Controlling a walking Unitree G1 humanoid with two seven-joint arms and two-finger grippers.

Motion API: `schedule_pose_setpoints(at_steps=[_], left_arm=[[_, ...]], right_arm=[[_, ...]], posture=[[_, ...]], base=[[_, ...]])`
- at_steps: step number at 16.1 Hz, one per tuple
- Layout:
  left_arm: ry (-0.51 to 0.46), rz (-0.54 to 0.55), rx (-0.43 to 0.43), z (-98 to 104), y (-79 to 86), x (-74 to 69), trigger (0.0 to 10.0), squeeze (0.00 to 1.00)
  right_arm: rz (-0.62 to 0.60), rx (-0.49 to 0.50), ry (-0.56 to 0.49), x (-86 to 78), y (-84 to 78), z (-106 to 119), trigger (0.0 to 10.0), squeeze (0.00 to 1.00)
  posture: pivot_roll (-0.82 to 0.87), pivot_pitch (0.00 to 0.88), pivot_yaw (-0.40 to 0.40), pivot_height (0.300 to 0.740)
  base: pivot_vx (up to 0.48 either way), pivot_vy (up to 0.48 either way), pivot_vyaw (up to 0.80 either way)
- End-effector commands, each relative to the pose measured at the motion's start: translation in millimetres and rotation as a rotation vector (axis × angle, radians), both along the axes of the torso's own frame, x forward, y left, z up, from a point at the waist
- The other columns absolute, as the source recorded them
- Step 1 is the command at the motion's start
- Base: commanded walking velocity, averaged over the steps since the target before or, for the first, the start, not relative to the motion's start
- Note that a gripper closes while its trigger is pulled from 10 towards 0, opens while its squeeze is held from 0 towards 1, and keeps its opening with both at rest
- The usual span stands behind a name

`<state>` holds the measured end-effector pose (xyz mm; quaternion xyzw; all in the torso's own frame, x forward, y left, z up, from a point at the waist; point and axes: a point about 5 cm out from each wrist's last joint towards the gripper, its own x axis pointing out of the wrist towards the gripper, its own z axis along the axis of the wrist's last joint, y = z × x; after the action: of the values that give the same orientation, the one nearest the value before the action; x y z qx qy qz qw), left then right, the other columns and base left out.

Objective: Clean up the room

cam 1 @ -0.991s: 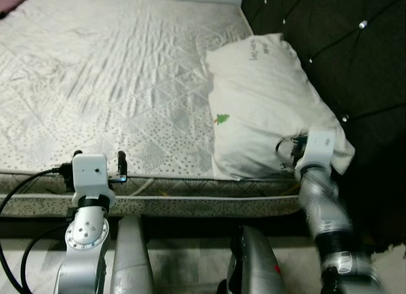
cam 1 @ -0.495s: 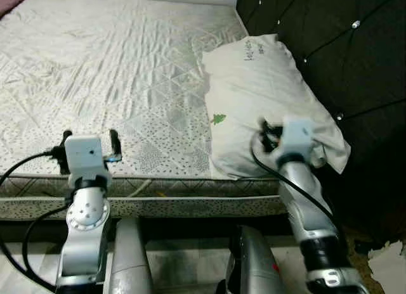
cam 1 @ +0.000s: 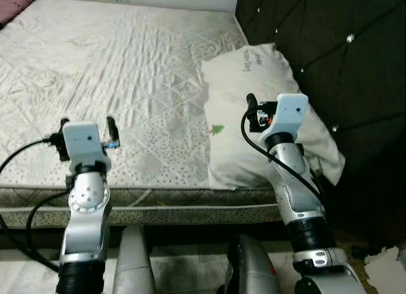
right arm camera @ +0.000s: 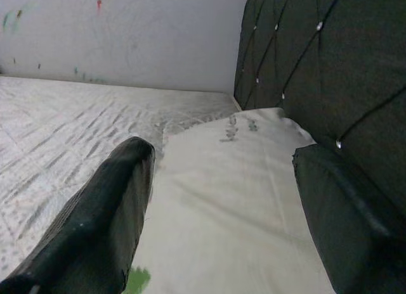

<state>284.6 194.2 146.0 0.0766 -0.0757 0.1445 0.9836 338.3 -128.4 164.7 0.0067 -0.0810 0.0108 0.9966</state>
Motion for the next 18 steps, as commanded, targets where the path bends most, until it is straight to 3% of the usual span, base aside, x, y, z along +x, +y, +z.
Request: schedule_pose_setpoints(at_steps=[1,8,13,18], left_arm=[[-0.002,0.0,-0.007,-1.0,-2.5,2.3,10.0,0.0],[0.006,-0.003,-0.025,-8.8,-5.9,-0.8,10.0,0.0],[0.021,-0.016,-0.008,-10.5,-3.6,-6.6,10.0,0.0],[0.042,-0.058,-0.014,-15.9,-12.9,-7.5,10.0,0.0]], right_arm=[[-0.011,0.013,-0.013,3.6,-2.7,4.4,10.0,0.0],[-0.045,0.008,0.007,7.3,-5.5,1.1,10.0,0.0],[-0.059,0.019,0.05,1.8,-6.1,-10.4,10.0,0.0],[-0.086,0.034,0.099,-3.4,-14.5,-23.2,10.0,0.0]], posture=[[0.13,0.0,-0.086,0.658],[0.13,0.0,-0.086,0.736],[0.13,0.0,-0.073,0.74],[0.12,0.0,-0.066,0.74]], base=[[0.0,0.0,0.0],[0.0,0.0,0.0],[0.0,0.0,0.0],[0.0,0.0,0.0]])
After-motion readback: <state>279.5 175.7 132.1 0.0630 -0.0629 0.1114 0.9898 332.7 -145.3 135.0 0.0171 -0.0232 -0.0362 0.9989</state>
